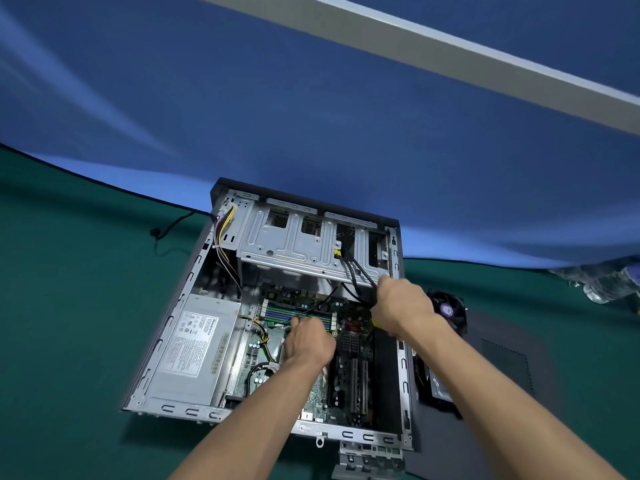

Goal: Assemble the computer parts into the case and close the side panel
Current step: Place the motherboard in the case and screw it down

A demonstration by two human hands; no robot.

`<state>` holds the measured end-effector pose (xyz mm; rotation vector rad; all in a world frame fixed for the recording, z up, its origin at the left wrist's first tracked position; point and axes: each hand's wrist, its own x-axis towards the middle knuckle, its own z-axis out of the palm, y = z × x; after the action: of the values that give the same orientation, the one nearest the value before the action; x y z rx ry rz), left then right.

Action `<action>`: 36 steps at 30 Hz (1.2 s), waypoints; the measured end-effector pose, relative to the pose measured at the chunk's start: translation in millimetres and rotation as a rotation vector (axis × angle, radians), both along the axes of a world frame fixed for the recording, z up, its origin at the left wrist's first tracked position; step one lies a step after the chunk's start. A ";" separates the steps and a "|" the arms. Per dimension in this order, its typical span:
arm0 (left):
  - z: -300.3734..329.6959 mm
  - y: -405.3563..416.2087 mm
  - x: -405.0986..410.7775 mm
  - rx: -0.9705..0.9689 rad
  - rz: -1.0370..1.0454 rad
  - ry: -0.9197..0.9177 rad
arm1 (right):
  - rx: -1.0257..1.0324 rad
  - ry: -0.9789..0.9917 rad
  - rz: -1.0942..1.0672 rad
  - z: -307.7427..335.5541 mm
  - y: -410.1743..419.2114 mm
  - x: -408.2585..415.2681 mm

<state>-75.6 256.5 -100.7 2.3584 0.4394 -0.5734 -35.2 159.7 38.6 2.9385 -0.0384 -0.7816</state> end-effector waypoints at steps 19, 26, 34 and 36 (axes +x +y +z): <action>-3.1 0.8 -0.2 -0.006 0.023 -0.018 | 0.031 0.023 -0.048 -2.0 -9.2 7.9; -4.5 0.6 0.8 -0.008 0.034 -0.020 | -0.016 0.002 -0.063 -4.5 -6.6 5.5; -3.9 0.8 0.0 -0.005 0.034 -0.009 | -0.118 -0.113 0.013 -8.0 -1.1 1.2; -5.7 1.2 1.9 -0.008 0.037 -0.013 | -0.095 -0.081 -0.009 -6.3 -1.7 4.5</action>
<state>-73.7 257.7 -106.4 2.3402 0.4724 -0.5416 -30.7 158.0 32.3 2.8801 -0.0929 -0.6425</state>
